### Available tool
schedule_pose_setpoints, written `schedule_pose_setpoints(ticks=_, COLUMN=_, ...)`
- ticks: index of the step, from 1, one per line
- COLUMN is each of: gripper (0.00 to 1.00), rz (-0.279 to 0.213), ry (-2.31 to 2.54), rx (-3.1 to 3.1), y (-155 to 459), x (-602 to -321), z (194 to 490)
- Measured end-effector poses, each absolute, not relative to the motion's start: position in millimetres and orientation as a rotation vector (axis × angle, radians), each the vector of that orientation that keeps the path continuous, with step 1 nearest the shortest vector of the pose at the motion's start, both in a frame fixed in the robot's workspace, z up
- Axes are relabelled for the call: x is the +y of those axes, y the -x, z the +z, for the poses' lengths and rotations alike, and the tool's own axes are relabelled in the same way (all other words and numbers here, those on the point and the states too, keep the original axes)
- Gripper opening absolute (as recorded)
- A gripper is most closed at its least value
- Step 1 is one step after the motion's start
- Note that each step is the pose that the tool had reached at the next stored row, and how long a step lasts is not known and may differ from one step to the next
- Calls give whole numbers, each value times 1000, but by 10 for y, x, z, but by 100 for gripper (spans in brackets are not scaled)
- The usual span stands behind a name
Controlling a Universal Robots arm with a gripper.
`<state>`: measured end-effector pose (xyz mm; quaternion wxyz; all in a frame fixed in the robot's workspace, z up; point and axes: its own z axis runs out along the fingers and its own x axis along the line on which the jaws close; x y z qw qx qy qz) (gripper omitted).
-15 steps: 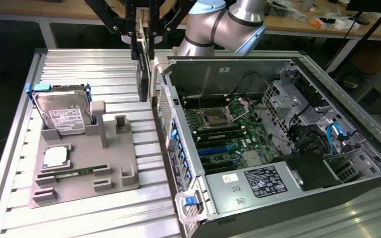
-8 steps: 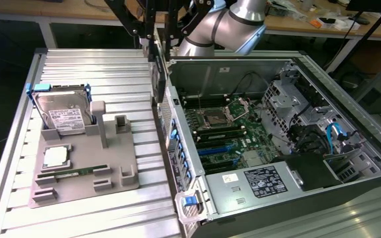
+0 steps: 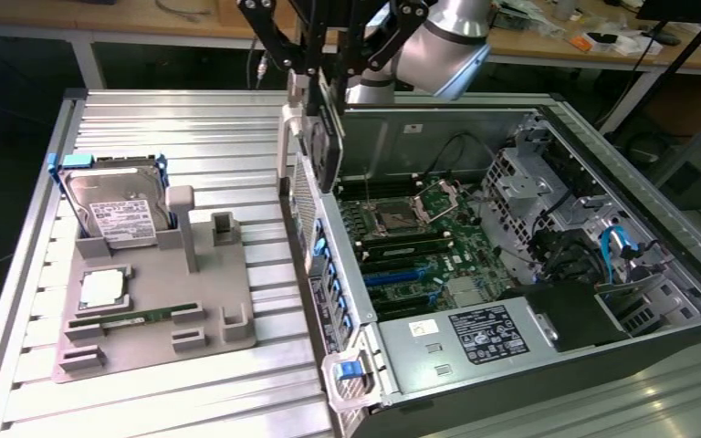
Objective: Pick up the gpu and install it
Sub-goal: 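Pick up the gpu and move the gpu toward the slot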
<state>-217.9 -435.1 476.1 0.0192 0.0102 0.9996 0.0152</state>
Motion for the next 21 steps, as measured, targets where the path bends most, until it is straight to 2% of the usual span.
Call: schedule_pose_setpoints(ticks=21, gripper=27, rz=47, ry=-32, rx=3103, y=1426, x=-4351, z=4696)
